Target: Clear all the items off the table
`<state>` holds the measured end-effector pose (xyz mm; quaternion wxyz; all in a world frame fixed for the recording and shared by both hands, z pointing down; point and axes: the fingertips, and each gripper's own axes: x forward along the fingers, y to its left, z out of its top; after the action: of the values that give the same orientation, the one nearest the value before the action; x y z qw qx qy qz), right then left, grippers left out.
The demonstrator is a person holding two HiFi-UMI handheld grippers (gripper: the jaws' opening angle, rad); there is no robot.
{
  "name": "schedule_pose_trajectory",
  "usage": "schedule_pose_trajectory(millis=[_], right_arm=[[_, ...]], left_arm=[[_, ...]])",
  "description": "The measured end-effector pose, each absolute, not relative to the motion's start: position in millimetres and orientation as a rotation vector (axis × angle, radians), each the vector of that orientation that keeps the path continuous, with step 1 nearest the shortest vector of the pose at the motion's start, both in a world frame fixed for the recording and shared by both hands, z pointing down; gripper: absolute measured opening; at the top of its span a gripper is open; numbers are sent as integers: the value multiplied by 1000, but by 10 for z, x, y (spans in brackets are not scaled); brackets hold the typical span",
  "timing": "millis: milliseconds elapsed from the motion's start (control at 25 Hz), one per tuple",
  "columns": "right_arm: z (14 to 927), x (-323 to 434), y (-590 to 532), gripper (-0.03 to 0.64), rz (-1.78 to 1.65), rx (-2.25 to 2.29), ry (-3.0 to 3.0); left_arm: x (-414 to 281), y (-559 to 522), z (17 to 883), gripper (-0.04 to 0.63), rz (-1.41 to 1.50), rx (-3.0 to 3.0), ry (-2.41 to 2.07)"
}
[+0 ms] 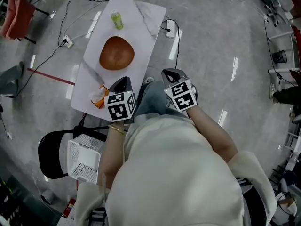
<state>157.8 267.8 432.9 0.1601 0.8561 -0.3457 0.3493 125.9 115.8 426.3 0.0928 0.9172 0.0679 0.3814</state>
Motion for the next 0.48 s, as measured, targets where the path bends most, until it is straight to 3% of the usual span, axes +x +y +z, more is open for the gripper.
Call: schedule_pose_trajectory(millis=[480], right_arm=[[4421,2130,2868,0,1022,2455,-918]], left_arm=[[1944,1140,4396,9,1120,2712,203]])
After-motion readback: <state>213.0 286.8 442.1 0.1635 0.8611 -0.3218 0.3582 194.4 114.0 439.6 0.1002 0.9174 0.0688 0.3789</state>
